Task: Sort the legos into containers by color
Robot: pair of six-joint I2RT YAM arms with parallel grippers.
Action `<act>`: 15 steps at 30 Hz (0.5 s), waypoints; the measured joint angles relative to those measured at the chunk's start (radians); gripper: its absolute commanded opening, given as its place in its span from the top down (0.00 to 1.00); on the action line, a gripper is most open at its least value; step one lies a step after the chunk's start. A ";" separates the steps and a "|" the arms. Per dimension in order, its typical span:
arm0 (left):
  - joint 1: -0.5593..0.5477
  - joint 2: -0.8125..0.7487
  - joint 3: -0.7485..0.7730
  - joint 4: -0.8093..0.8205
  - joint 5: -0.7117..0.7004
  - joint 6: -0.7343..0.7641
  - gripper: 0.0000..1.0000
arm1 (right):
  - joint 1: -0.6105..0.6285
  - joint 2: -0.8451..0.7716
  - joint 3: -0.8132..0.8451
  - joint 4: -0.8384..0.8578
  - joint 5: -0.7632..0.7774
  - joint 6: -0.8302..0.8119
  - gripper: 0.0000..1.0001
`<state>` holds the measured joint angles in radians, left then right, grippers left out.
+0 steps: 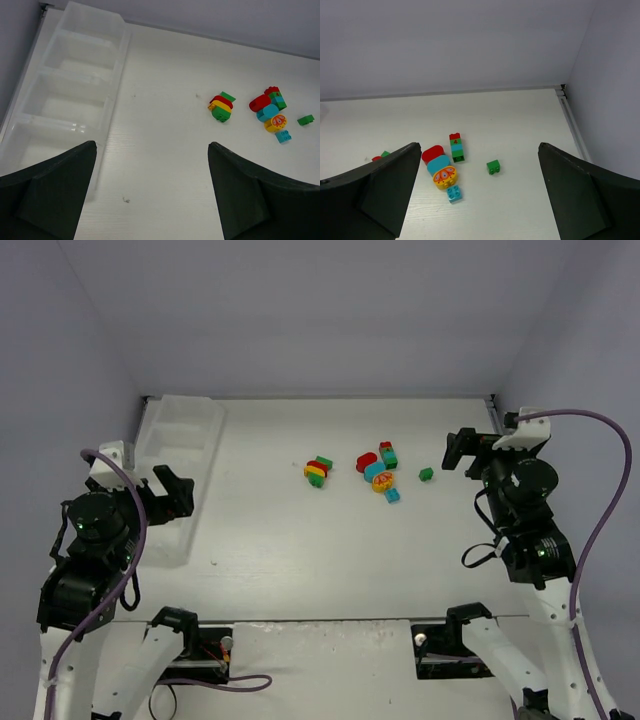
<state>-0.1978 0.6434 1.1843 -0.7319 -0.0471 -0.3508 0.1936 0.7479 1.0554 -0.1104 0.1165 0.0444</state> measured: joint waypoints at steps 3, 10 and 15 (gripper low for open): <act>-0.006 -0.012 0.000 -0.002 0.000 0.011 0.14 | 0.000 -0.011 0.000 -0.011 -0.001 -0.001 0.00; -0.018 0.024 0.000 -0.001 0.046 0.021 0.17 | 0.000 -0.035 -0.009 -0.014 -0.018 0.020 0.00; -0.073 0.177 0.009 0.006 0.101 0.003 0.20 | 0.000 0.026 -0.044 -0.024 -0.046 0.087 0.00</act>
<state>-0.2707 0.8204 1.1934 -0.7258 0.0544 -0.3477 0.1936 0.7742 1.0115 -0.1341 0.0708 0.1310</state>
